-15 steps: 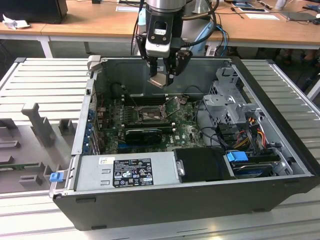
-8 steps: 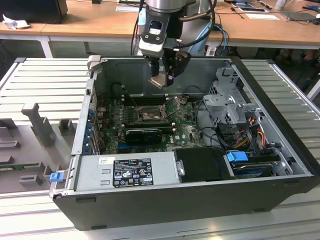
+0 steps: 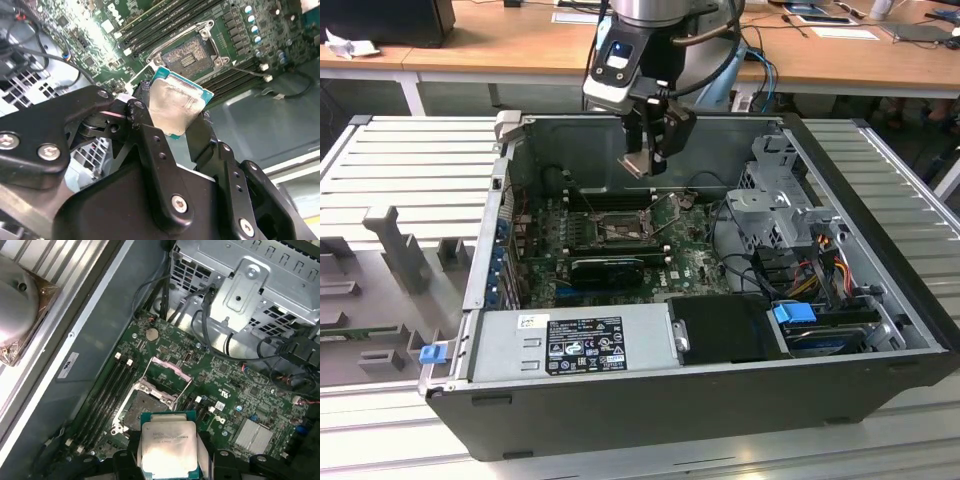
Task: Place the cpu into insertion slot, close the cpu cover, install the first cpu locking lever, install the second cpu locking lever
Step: 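Place the cpu into insertion slot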
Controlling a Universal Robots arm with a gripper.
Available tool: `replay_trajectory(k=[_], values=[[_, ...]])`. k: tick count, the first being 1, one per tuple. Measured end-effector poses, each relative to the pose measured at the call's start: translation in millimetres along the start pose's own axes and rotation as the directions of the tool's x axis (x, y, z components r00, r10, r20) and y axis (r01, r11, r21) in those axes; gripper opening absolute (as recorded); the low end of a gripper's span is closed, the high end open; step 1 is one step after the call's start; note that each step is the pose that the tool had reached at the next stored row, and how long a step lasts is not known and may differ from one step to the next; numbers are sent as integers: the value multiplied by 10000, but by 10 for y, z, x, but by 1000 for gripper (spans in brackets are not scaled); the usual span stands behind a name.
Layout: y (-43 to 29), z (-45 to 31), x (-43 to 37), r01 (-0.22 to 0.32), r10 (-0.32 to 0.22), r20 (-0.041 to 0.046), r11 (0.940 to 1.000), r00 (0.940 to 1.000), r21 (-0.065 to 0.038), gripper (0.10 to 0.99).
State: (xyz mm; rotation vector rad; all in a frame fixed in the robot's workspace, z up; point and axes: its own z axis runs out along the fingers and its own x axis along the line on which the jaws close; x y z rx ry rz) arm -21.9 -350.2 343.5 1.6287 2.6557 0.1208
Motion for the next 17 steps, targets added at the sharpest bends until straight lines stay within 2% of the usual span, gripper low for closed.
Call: replay_trajectory(k=[2,5,7,9,11,13,14,17], values=[[0,4,0,-375,375,30,9993,9993,-8,529],[-1,11,0,-1021,1021,79,9948,9947,-24,529],[-1,16,0,-1439,1440,112,9896,9895,-36,529],[-2,23,0,-2001,2001,153,9798,9797,-56,529],[-2,27,-1,-2315,2315,177,9728,9727,-68,529],[-2,32,-1,-2693,2694,205,9630,9628,-83,529],[-3,36,-1,-3001,3002,227,9539,9536,-97,529],[-4,47,-1,-3974,3976,297,9175,9171,-145,529]])
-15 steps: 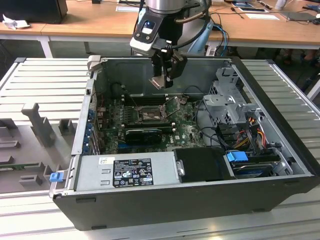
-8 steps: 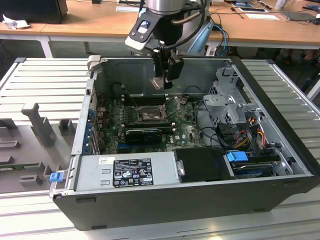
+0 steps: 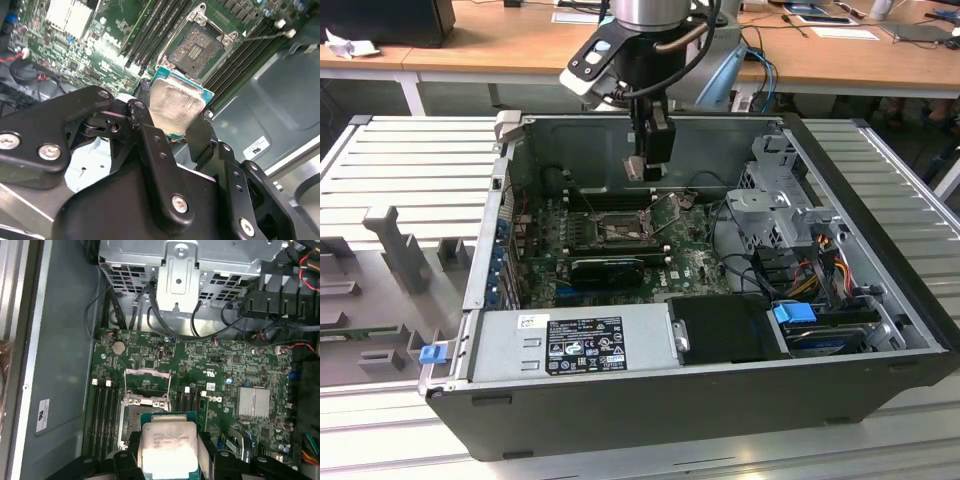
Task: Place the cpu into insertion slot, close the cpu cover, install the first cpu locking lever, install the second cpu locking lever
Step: 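Place the cpu into insertion slot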
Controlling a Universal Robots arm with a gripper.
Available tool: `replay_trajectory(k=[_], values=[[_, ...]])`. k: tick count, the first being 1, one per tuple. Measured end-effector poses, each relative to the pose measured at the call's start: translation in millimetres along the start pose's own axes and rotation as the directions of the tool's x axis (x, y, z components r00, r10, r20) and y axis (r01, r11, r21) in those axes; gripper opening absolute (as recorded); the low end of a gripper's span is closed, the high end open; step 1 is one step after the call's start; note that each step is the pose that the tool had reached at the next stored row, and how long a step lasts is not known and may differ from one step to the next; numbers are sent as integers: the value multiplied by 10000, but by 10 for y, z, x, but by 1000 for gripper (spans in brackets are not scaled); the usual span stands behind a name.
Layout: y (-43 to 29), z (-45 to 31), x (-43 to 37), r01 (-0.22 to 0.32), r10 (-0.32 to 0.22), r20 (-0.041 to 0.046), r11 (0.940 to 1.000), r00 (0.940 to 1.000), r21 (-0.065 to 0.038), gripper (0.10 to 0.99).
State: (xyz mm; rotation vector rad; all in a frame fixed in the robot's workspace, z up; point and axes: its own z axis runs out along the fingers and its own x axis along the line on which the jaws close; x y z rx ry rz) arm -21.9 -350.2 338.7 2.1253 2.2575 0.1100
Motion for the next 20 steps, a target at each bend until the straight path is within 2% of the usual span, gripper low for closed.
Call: replay_trajectory(k=[3,9,20], values=[[-1,10,1,-442,442,34,9990,9990,-9,529],[-7,129,9,-508,508,39,9987,9987,-6,529],[-14,226,27,-603,603,31,9982,9982,26,529]])
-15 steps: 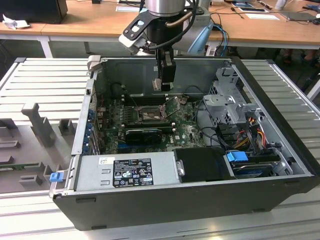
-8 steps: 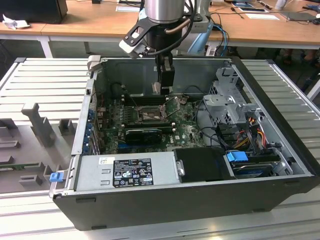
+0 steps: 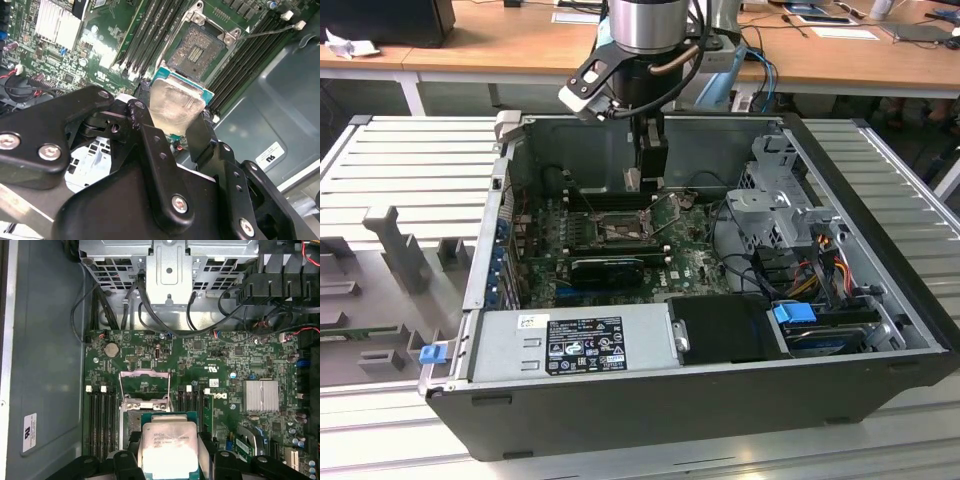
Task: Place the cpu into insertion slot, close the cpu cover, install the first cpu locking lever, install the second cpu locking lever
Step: 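Place the cpu into insertion slot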
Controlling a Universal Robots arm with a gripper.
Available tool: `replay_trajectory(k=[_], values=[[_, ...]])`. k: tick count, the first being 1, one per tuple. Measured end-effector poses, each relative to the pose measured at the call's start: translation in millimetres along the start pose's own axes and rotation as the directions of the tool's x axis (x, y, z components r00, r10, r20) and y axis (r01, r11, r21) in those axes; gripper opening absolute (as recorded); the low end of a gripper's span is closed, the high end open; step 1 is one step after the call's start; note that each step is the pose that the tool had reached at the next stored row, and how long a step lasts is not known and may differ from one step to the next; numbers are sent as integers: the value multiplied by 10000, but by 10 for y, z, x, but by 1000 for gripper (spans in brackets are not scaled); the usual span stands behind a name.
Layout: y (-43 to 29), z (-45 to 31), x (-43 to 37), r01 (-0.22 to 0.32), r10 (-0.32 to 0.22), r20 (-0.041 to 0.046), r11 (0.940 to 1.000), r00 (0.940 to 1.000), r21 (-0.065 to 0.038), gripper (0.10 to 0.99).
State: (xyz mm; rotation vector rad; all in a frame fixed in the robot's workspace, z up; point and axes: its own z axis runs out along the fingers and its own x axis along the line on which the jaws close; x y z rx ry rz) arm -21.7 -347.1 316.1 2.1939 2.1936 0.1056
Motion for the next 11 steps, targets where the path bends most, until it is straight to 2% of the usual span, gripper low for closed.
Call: replay_trajectory(k=[11], values=[[-5,64,-1,-1,1,1,10000,10000,2,529]])
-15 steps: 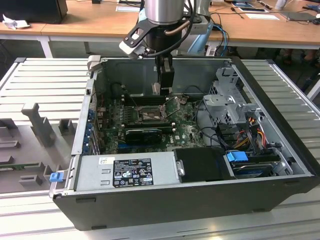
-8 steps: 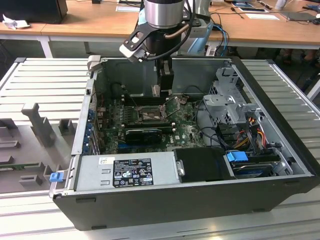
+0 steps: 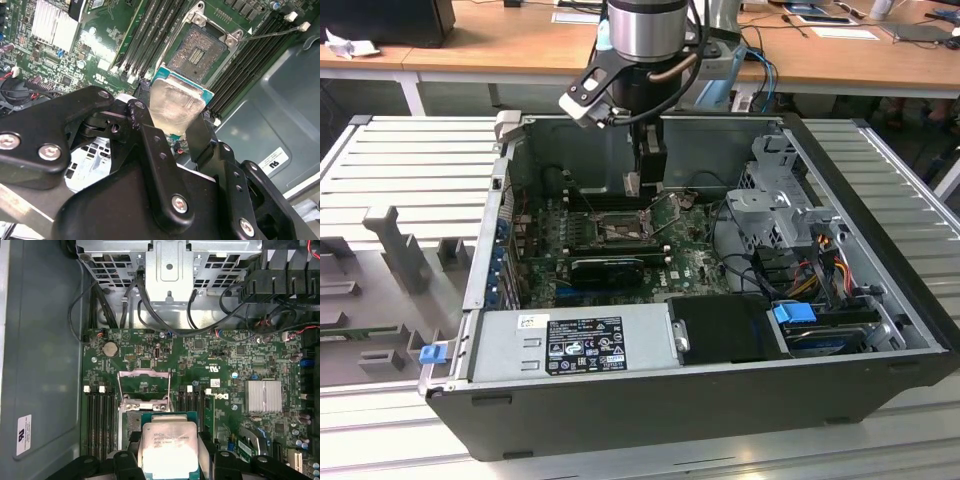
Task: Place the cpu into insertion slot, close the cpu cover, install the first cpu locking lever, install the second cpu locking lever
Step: 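Place the cpu into insertion slot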
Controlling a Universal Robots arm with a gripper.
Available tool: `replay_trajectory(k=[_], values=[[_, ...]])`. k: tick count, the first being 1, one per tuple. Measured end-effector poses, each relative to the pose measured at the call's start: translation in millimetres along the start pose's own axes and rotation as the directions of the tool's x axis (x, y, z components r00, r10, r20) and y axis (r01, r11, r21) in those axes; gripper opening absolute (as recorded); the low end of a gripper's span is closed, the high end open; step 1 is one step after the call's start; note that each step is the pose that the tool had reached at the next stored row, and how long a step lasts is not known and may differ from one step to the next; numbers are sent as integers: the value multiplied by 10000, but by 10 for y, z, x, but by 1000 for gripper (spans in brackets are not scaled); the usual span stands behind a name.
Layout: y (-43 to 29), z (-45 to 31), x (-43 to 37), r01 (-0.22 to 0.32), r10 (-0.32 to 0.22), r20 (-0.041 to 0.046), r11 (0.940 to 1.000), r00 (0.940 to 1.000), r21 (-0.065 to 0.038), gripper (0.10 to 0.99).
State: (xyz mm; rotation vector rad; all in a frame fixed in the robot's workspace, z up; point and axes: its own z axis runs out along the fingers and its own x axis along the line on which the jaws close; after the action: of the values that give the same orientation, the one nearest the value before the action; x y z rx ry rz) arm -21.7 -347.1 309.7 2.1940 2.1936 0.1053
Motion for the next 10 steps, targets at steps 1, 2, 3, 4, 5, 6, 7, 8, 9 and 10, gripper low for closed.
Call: replay_trajectory(k=[1,2,3,4,5,6,7,8,9,10], values=[[-1,7,0,0,0,-1,10000,10000,-1,529],[-1,11,0,0,0,-1,10000,10000,0,529],[-1,16,0,0,0,-1,10000,10000,0,529],[-2,26,-1,0,0,-1,10000,10000,0,529],[-3,32,-1,0,0,-1,10000,10000,1,529],[-3,39,-1,0,0,0,10000,10000,2,529],[-4,46,-1,0,0,-1,10000,10000,2,529],[-4,54,-1,0,0,-1,10000,10000,2,529],[-5,62,-1,0,0,-1,10000,10000,3,529],[-5,71,-1,0,0,-2,10000,10000,2,529]])
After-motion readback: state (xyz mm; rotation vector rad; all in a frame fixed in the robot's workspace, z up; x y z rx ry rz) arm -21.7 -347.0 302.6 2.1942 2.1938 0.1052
